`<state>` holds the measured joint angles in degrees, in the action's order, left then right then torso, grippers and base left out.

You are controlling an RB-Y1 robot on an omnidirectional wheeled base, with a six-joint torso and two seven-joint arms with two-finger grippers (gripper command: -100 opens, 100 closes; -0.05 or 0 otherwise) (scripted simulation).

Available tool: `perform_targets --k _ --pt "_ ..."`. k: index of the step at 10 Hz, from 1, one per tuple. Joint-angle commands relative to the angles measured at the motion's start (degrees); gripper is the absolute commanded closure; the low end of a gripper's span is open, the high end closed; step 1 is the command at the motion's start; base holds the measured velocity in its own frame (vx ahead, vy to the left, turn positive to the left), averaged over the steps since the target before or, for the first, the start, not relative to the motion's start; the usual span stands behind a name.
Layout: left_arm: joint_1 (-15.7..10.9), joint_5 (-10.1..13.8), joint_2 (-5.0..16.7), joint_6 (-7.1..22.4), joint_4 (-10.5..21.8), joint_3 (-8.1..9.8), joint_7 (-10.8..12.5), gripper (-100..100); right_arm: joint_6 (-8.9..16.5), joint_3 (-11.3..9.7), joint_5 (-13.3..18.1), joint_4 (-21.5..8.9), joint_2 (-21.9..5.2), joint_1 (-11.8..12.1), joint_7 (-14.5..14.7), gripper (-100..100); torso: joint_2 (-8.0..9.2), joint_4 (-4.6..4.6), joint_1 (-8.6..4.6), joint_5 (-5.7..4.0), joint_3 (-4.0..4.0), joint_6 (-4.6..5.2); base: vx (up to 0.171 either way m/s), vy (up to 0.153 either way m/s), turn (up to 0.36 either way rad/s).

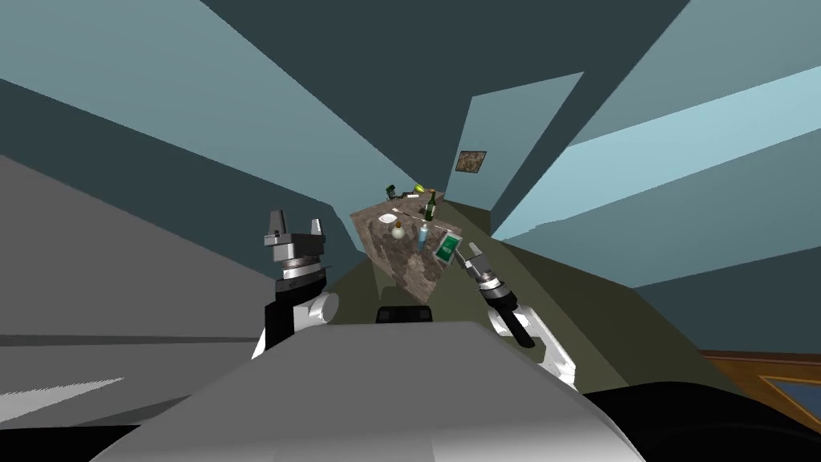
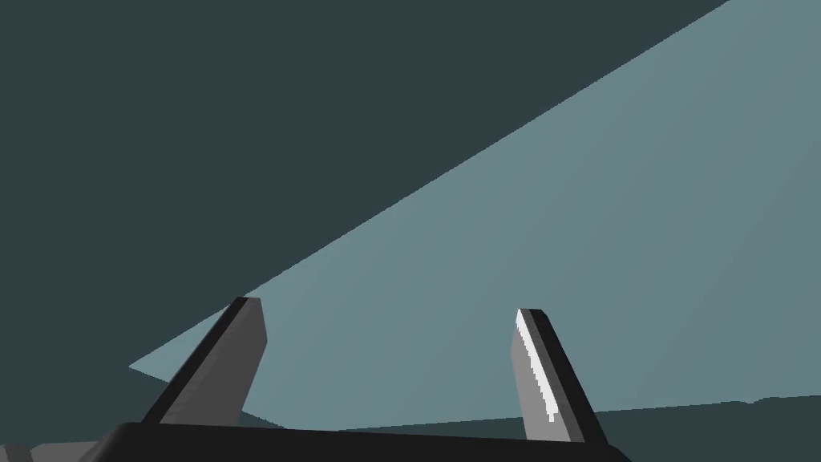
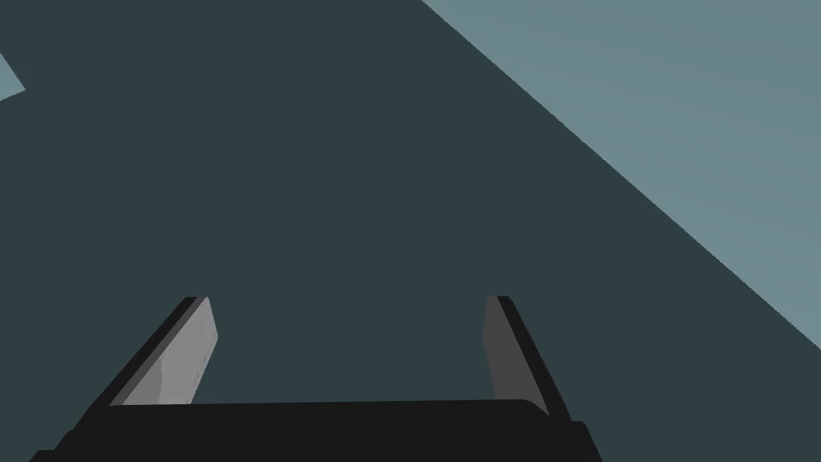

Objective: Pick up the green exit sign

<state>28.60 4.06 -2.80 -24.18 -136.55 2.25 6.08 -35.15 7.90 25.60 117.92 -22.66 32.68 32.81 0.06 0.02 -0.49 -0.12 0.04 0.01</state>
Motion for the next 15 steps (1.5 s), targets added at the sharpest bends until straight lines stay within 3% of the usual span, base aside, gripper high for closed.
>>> perform_targets --k 1,4,9,14,15 --pt "0.00 0.00 0.00 0.00 0.00 0.00 0.00 0 -0.13 0.23 0.97 -0.88 -0.63 0.04 1.75 -100 0.00 0.00 0.00 0.00 0.00 0.00 -0.064 -0.069 0.133" --pt "0.01 0.00 0.00 0.00 0.00 0.01 0.00 0 -0.25 1.18 4.99 -4.36 -3.23 0.13 6.61 -100 -0.07 -0.01 0.07 0.01 -0.04 0.04 -0.061 -0.076 0.233" --pt "0.01 0.00 0.00 0.00 0.00 0.00 0.00 0 -0.34 2.23 9.14 -8.15 -5.69 0.14 12.07 -100 -0.16 -0.03 0.01 0.00 -0.09 0.00 -0.052 -0.070 0.194" --pt "0.01 0.00 0.00 0.00 0.00 0.01 0.00 0 -0.47 4.59 16.99 -16.36 -10.27 -0.07 20.72 -100 -0.19 -0.04 0.00 -0.01 -0.10 0.03 -0.049 -0.083 0.300" --pt "0.01 0.00 0.00 0.00 0.00 0.01 0.00 0 -0.47 4.59 17.60 -16.36 -10.27 -0.07 21.69 -100 -0.21 -0.04 -0.06 -0.02 -0.11 0.02 -0.029 -0.076 0.184"
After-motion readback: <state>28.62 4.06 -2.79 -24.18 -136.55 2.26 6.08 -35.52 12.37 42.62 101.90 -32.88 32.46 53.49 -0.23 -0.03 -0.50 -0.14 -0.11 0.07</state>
